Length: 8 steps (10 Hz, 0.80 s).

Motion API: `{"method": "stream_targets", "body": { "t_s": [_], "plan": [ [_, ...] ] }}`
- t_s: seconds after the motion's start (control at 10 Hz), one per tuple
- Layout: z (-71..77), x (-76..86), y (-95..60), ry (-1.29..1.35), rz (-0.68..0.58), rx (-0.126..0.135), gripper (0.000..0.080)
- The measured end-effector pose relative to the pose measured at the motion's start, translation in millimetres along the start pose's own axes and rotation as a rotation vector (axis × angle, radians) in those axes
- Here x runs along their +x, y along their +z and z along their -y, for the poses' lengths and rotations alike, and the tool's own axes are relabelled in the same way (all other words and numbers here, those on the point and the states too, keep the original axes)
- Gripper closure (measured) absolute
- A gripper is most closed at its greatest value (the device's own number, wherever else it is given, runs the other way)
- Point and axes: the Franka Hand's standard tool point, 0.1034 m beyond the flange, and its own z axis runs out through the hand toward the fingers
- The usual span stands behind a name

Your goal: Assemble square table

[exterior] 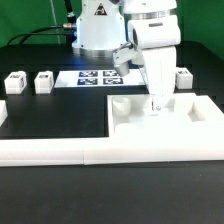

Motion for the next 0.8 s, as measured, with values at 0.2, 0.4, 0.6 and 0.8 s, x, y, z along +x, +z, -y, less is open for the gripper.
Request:
{"method": "stream_targets", "body": {
  "t_s": [0.2, 0.4, 0.6, 0.8],
  "plan": [
    [0.1, -0.3, 0.0, 0.001, 0.0, 0.0, 0.0153],
    [0.1, -0.5, 0.0, 0.001, 0.0, 0.0, 0.0151],
    [0.3, 1.9, -11.1, 0.108, 0.003, -0.014, 0.0151],
    [22.5, 15.9, -41.1, 0.277, 0.016, -0.034, 0.0151]
  ]
}}
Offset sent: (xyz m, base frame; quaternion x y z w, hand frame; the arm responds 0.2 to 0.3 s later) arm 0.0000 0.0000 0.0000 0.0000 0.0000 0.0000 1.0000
